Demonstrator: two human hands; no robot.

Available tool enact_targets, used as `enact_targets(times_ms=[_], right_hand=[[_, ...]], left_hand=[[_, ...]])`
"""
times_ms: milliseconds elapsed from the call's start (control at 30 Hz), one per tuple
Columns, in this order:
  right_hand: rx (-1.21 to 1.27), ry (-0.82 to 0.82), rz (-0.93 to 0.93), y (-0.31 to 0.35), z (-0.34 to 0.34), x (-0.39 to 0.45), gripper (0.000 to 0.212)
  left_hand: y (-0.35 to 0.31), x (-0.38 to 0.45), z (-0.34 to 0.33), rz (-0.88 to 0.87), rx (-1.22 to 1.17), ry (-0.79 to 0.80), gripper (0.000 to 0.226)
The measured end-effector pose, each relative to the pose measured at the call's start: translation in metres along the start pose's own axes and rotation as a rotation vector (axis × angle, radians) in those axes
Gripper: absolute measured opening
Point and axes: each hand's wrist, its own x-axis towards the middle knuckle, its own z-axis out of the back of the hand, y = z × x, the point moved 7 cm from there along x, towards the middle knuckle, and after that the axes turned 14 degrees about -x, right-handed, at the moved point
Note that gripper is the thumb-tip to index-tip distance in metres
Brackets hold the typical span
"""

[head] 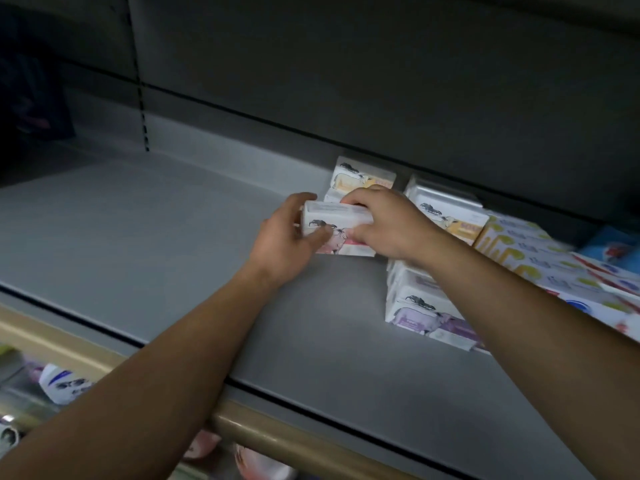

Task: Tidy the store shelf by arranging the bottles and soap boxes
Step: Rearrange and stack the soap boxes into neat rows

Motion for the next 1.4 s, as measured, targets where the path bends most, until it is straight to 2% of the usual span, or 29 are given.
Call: enact_targets(times_ms=[100,233,300,400,500,633,767,833,900,1033,1133,1200,1300,1400], right_hand=[[0.123,-0.082,-0.01,-0.009,0.013,-0.022,0.055],[0.119,-0.069,0.059,-0.009,0.002,-0.051,0.086],[0.153,-0.107,0.068,-0.01,0.0,-0.058,0.086],[0.279,-0.146,-0.012,-0.014,0.004,-0.062,0.072],[0.453,-0.11,-0.179,-0.022,0.006,-0.062,0.052],[0.639,0.029,-0.385,-0.035,0.0,-0.062,0.041],[0.659,0.106,-0.478,-0.041,-0.006,-0.062,0.062],[0.732,0.119,-0.471,-0.04,-0.008,-0.063,0.051],[0.757,0.087,-0.387,-0.036,-0.007,-0.064,0.033],[0.449,-0.056,-0.152,-0.019,0.008,-0.07,0.066],[0.243,-0.176,-0.04,-0.01,0.023,-0.08,0.072],[0.124,-0.215,0.001,-0.013,0.034,-0.088,0.068],[0.015,-0.291,-0.037,-0.036,0.055,-0.103,0.056],[-0.095,-0.283,-0.253,-0.089,0.072,-0.117,0.049]], left_hand=[[-0.007,-0.002,-0.001,-0.015,-0.2,0.015,0.034],[0.0,-0.006,0.0,0.14,-0.504,-0.018,0.026],[0.005,-0.007,-0.003,0.217,-0.585,0.0,0.024],[0.008,-0.007,-0.005,0.309,-0.653,0.017,0.017],[0.012,-0.008,-0.007,0.43,-0.705,0.06,0.043],[0.017,-0.013,-0.013,0.495,-0.593,0.165,0.067],[0.023,-0.014,-0.016,0.545,-0.518,0.185,0.074],[0.023,-0.012,-0.016,0.544,-0.566,0.187,0.068],[0.021,-0.012,-0.017,0.522,-0.595,0.187,0.06],[0.005,-0.015,-0.019,0.289,-0.455,0.19,0.027],[-0.015,-0.018,-0.016,0.082,-0.353,0.199,0.031],[-0.028,-0.018,-0.016,-0.029,-0.291,0.189,0.029],[-0.05,-0.015,-0.028,-0.175,-0.22,0.224,0.034],[-0.064,-0.004,-0.048,-0.227,-0.117,0.215,0.034]])
